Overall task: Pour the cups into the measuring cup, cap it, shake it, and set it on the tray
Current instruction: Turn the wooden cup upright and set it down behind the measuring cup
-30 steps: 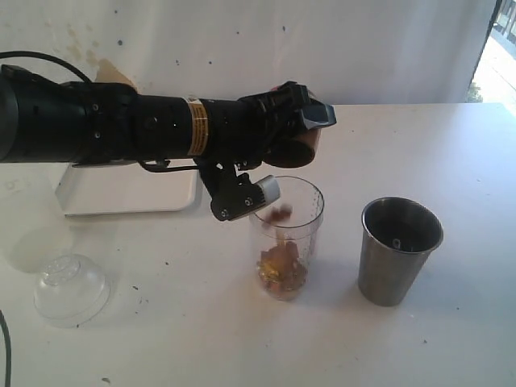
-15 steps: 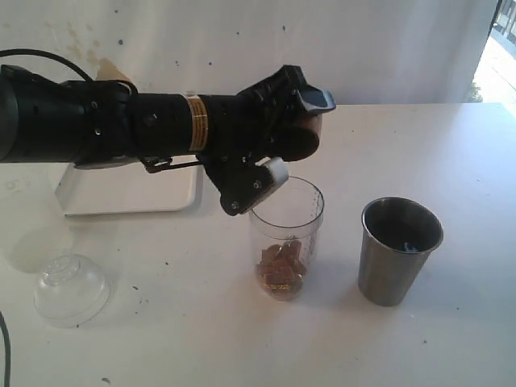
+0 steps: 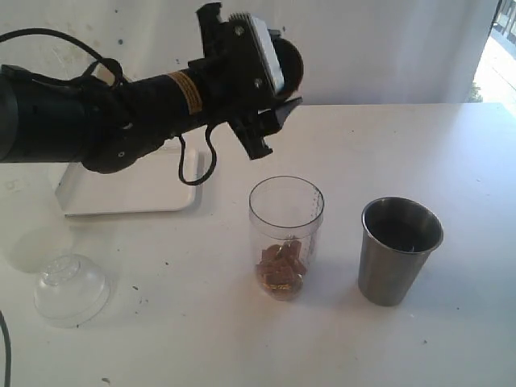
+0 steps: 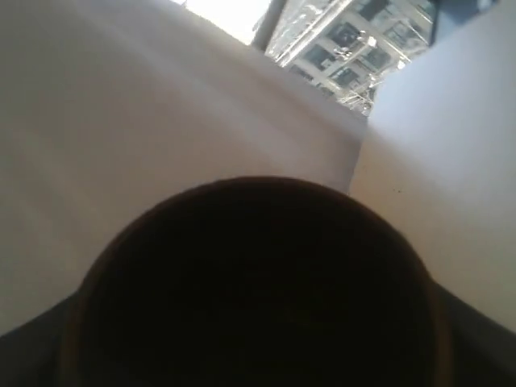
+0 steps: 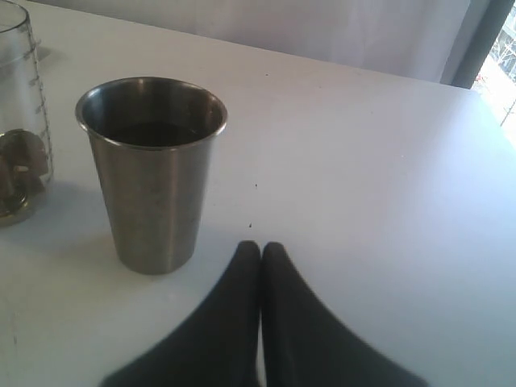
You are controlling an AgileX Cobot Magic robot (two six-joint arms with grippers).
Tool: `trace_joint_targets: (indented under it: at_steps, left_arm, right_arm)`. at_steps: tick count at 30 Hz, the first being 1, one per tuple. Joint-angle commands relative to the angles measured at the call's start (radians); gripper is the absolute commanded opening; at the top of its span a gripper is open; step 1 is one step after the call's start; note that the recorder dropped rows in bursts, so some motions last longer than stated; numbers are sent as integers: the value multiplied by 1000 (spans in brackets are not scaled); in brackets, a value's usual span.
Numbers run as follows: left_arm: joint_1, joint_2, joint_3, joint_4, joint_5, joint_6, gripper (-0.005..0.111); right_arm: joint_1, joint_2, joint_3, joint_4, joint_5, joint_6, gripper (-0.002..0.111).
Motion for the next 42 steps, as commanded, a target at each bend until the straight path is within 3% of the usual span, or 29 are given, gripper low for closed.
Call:
trace_joint_targets:
  at_steps: [1, 7, 11, 16, 21, 34, 42]
  left_arm:
    - [10, -11, -3, -373, 3, -172, 0]
    - [115, 60, -41, -373, 111, -542, 0]
    - [167, 132, -107, -188, 185, -749, 0]
    - [175, 211, -134, 56, 110, -938, 0]
    - [175, 279, -134, 89, 15, -944, 0]
    - [175, 395, -134, 89, -41, -944, 0]
    - [175, 432, -134, 178, -58, -933, 0]
  right_arm:
    - [-2, 0, 0, -7, -7, 3, 0]
    - [-2, 0, 0, -7, -7, 3, 0]
    - [-2, 0, 0, -7, -7, 3, 0]
    - [-2, 0, 0, -7, -7, 3, 0]
    - [-2, 0, 0, -7, -7, 3, 0]
    - [-2, 0, 0, -7, -7, 3, 0]
    - [-2, 0, 0, -7, -7, 3, 0]
